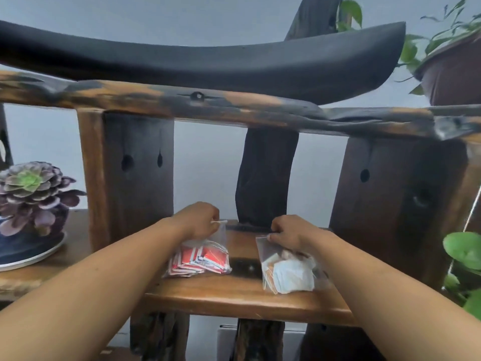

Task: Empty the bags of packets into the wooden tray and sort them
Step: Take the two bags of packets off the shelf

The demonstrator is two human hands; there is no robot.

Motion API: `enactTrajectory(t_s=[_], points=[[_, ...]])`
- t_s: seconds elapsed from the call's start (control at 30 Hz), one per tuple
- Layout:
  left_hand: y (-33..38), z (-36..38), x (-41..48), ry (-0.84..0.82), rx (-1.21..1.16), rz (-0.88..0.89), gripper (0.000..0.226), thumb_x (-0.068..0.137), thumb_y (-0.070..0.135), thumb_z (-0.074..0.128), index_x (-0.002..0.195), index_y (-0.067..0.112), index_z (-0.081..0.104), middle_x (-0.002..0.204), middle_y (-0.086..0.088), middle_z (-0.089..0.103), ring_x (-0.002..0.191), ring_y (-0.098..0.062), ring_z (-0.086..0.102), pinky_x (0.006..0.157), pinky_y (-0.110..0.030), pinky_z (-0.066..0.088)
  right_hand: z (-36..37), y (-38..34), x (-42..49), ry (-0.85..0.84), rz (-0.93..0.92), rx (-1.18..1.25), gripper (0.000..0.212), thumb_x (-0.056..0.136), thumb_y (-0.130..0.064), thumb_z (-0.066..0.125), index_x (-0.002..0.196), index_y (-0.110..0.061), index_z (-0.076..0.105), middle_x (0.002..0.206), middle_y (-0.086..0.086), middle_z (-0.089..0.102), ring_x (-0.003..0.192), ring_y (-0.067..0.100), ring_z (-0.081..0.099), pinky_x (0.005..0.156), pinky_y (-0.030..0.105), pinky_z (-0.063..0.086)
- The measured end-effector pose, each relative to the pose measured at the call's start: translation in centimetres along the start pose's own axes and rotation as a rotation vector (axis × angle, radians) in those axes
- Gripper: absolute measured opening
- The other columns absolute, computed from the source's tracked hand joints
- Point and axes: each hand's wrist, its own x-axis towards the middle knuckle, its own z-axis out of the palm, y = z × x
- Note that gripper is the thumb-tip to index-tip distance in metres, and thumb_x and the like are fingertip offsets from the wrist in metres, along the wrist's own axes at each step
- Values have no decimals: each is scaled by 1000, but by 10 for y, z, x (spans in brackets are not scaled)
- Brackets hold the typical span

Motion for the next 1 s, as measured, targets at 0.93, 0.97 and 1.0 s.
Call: enactTrajectory(t_s=[0.93, 0.97, 1.0], points=[[-25, 15, 29, 61, 20, -24, 42, 100, 54, 40, 82, 23, 61, 79, 8, 60, 72, -12, 60, 71, -25, 43, -1, 16, 28, 50, -54, -40, 33, 90, -32, 59, 62, -19, 49, 68, 1, 56, 66, 19, 54, 58, 28, 38], [-22, 12, 26, 80, 26, -10, 40, 99, 54, 40, 84, 24, 61, 80, 9, 59, 73, -11, 59, 72, -25, 42, -3, 15, 26, 59, -56, -53, 33, 91, -30, 58, 61, -19, 47, 68, 1, 55, 66, 20, 53, 57, 29, 37], [-19, 8, 24, 102, 34, 2, 39, 99, 54, 40, 85, 24, 59, 81, 9, 58, 73, -11, 58, 71, -25, 42, -6, 15, 23, 68, -59, -65, 34, 92, -29, 56, 62, -20, 46, 69, 1, 55, 67, 20, 52, 56, 29, 36]])
